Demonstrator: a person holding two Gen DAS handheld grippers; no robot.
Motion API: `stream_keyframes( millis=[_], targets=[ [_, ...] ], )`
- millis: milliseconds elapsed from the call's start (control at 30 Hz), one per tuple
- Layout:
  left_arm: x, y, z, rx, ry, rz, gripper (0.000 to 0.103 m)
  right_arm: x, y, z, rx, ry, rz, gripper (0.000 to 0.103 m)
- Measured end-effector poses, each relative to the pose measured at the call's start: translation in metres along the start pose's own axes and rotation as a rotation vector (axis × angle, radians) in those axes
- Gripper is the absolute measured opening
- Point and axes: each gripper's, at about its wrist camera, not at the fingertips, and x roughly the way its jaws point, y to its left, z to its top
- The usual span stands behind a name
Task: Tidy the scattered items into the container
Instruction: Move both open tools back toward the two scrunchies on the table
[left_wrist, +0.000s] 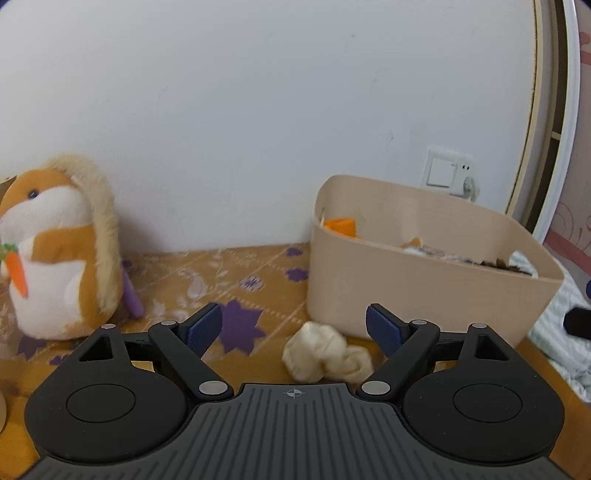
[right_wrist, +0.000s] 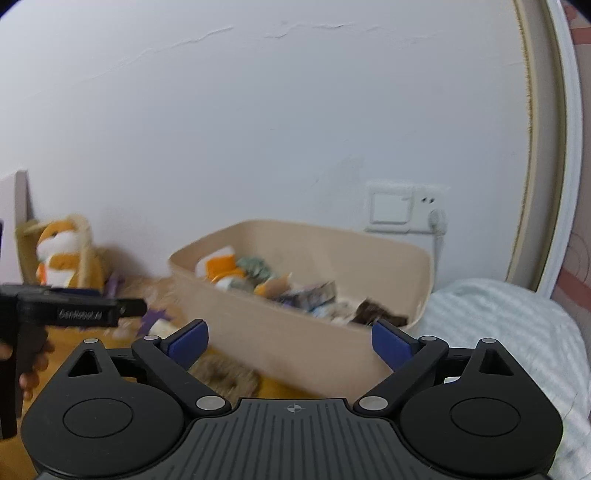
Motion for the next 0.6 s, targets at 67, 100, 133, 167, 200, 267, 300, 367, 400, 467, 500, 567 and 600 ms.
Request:
stream_keyframes(
  millis=[67,100,133,167,200,267,300,367,400,467,500,567,600],
  targets=[
    [0.003,0.001,-0.004,0.005,0.015,-0.004,0.087,0.0,0.01,-0.008,-0.019,0.018,0.013,0.097],
    [0.005,0.003,-0.007,0.007,0.026,-0.01,0.087,0.002,0.014,-0.012,-0.028,0.027,0.017,0.097],
    [0.005,0.004,-0.01,0.01,0.038,-0.018,0.087,0.004,0.019,-0.016,-0.037,0.037,0.021,0.097],
    [0.002,0.007,-0.013,0.014,0.05,-0.027,0.087,0.006,0.023,-0.019,-0.045,0.048,0.026,0.097],
    [0.005,0.007,-0.015,0.02,0.06,-0.035,0.087,0.01,0.027,-0.023,-0.052,0.061,0.03,0.097],
    [0.003,0.008,-0.023,0.035,0.06,-0.028,0.087,0.017,0.034,-0.03,-0.064,0.085,0.035,0.097],
    [0.004,0.008,-0.024,0.041,0.059,-0.025,0.087,0.021,0.038,-0.033,-0.071,0.096,0.038,0.097],
    [0.008,0.009,-0.029,0.047,0.07,-0.042,0.087,0.03,0.044,-0.039,-0.085,0.114,0.035,0.097],
    [0.009,0.01,-0.03,0.047,0.077,-0.054,0.087,0.034,0.047,-0.041,-0.089,0.122,0.033,0.097],
    [0.012,0.011,-0.032,0.053,0.085,-0.085,0.087,0.042,0.049,-0.045,-0.091,0.139,0.038,0.097],
    [0.014,0.01,-0.033,0.06,0.086,-0.097,0.087,0.045,0.05,-0.047,-0.09,0.147,0.041,0.097],
    [0.017,0.009,-0.034,0.068,0.083,-0.112,0.087,0.053,0.052,-0.051,-0.088,0.162,0.042,0.097],
    [0.02,0.008,-0.034,0.067,0.083,-0.12,0.087,0.058,0.052,-0.052,-0.086,0.168,0.041,0.097]
  ],
)
